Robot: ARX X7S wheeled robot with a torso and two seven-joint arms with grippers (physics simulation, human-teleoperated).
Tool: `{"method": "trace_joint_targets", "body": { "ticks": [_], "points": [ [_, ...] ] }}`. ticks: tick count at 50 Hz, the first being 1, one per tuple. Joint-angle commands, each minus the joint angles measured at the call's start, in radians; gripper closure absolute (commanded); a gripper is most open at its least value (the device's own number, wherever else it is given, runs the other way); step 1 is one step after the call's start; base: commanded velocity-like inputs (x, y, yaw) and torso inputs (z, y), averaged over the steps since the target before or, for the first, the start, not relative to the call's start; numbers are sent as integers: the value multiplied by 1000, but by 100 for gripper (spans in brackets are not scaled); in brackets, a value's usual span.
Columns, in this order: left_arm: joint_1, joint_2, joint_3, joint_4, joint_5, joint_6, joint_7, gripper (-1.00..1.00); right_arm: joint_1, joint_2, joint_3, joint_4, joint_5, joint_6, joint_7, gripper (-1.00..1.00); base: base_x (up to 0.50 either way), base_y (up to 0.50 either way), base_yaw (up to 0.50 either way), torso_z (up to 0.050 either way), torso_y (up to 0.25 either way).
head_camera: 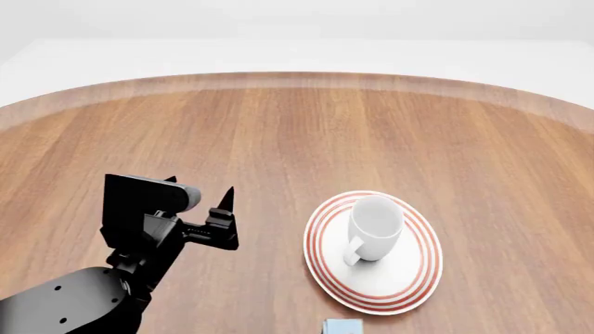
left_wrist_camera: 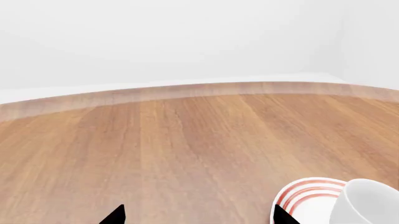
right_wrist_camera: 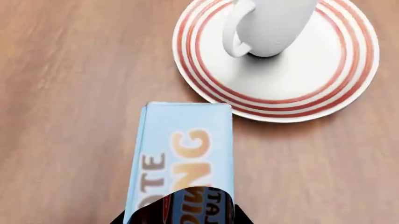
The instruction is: Pick up the white mug and put it on the plate, and put the chocolate pudding to the right of the plate.
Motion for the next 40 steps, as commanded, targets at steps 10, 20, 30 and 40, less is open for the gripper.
{"method": "trace_joint_targets", "body": {
  "ticks": [10,20,30,40],
  "points": [
    [-4,7,-34,22,-2,-4,16,-100,739,552,-920,-191,37,-898,596,100,0,0,0,0,0],
    [-2,2,-37,30,0,-3,12,-100,1031,811,-1484,-191,-233,-1281,596,100,0,0,0,0,0],
    [-7,-7,-42,45,-4,-9,4,-100,1390,972,-1868,-191,-309,-1485,596,100,0,0,0,0,0],
    [-1,-9,-45,35,-3,-3,9,-100,2579,1093,-2541,-191,-55,-1499,596,100,0,0,0,0,0]
  ]
}}
